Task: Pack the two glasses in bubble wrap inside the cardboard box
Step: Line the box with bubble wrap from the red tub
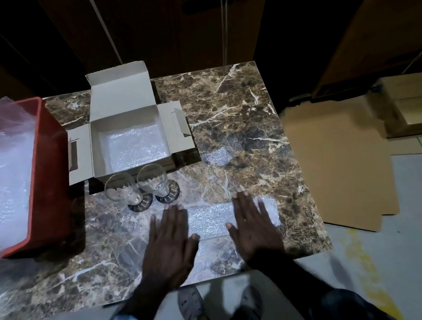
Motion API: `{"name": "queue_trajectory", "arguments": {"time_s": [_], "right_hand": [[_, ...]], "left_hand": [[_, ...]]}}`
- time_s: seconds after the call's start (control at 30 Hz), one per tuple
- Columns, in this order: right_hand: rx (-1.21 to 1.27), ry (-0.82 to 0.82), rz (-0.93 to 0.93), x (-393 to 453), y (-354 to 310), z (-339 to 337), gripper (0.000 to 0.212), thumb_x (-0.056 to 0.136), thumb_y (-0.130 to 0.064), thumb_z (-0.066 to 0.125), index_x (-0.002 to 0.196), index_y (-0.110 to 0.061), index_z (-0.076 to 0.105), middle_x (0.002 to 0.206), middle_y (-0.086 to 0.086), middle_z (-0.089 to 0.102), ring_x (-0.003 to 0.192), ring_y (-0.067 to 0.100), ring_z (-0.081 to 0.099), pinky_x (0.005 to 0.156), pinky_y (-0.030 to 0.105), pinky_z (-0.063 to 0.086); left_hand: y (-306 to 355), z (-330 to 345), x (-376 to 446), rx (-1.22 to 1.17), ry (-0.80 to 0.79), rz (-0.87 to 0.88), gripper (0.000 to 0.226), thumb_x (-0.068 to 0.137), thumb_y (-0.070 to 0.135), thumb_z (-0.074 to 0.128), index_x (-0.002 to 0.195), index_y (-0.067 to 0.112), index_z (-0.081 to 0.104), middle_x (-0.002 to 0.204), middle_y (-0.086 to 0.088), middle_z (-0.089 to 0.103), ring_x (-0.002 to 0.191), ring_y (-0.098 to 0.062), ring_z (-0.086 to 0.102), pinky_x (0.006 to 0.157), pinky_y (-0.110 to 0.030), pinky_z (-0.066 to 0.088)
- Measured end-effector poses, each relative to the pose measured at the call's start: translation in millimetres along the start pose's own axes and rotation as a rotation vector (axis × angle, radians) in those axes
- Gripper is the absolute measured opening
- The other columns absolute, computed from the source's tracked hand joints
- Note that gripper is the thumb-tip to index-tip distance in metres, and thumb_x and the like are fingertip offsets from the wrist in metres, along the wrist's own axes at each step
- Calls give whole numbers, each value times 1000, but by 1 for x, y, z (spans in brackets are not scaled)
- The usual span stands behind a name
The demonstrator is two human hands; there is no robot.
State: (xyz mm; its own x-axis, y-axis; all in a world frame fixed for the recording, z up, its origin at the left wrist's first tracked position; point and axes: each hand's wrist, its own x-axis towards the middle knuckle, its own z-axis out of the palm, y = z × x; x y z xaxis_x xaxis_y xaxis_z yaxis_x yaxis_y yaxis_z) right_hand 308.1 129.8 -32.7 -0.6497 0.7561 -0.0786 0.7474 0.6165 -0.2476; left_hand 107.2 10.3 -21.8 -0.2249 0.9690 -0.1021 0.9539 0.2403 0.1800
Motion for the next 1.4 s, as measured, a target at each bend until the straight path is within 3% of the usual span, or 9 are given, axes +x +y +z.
{"name": "queue_trajectory", "arguments": {"time_s": [0.23, 0.4, 0.5, 0.57, 0.67, 0.77, 0.97, 1.23, 1.4], "right_hand": [[-6, -61, -124, -9, -8, 12, 63, 105, -43, 31, 155, -5, 29, 165, 11, 18, 152, 24, 20, 122, 44, 14], [-30, -89, 50, -17, 40, -5, 80, 101, -65, 12, 160, -13, -1, 165, 3, -12, 153, 18, -12, 122, 36, -12], [7, -60, 15, -18, 55, -9, 83, 99, -68, 13, 159, -13, -1, 164, 6, -14, 152, 20, -12, 121, 34, -12], [41, -48, -96, -18, 53, -9, 78, 101, -64, 15, 159, -12, 15, 165, 8, 1, 153, 21, 1, 124, 36, 1], [50, 91, -275, -16, 40, -3, 55, 105, -42, 33, 140, -5, 55, 152, 16, 45, 139, 30, 45, 113, 47, 40], [38, 268, -364, -12, 31, 5, 36, 96, -23, 50, 117, -3, 71, 131, 17, 64, 119, 32, 63, 103, 44, 50], [107, 379, -351, -9, 26, 8, 36, 102, -15, 43, 100, -1, 75, 113, 16, 73, 104, 33, 70, 95, 43, 54], [107, 299, -420, -4, 15, 6, 30, 93, -22, 55, 113, -8, 72, 125, 11, 68, 114, 31, 64, 100, 44, 51], [145, 318, -351, -2, 11, 2, 26, 88, -11, 52, 100, -5, 75, 108, 11, 74, 99, 28, 69, 90, 37, 56]], "left_hand": [[20, 13, 10, -14, -46, 104, 66, 106, 49, 17, 159, 9, 19, 167, -7, 13, 155, -19, 7, 123, -46, 9], [-16, 11, -4, 10, -45, 73, 75, 104, 59, 21, 160, 12, 11, 168, -3, 4, 155, -15, -1, 124, -46, 4], [-34, 4, -14, 37, -10, 60, 79, 102, 61, 27, 159, 8, 15, 167, -7, 8, 155, -19, 3, 123, -46, 5], [-36, 0, -15, 56, 39, 97, 77, 101, 58, 32, 157, 6, 24, 165, -11, 18, 154, -23, 11, 123, -46, 7], [-22, -2, -6, 53, 98, 234, 69, 101, 51, 40, 152, 5, 38, 161, -12, 32, 152, -26, 22, 123, -51, 15], [-5, 1, 5, 9, 143, 336, 57, 100, 42, 48, 145, 6, 50, 155, -11, 43, 148, -28, 33, 118, -53, 27], [8, 11, 13, -20, 207, 377, 42, 100, 35, 50, 132, 9, 63, 140, -12, 59, 134, -30, 51, 112, -49, 38], [4, 13, 17, -41, 292, 423, 32, 97, 25, 56, 121, 9, 70, 124, -9, 69, 119, -29, 63, 99, -43, 50], [-2, 7, 17, -45, 278, 433, 31, 94, 24, 57, 117, 8, 72, 122, -9, 70, 114, -28, 65, 95, -40, 53]]}}
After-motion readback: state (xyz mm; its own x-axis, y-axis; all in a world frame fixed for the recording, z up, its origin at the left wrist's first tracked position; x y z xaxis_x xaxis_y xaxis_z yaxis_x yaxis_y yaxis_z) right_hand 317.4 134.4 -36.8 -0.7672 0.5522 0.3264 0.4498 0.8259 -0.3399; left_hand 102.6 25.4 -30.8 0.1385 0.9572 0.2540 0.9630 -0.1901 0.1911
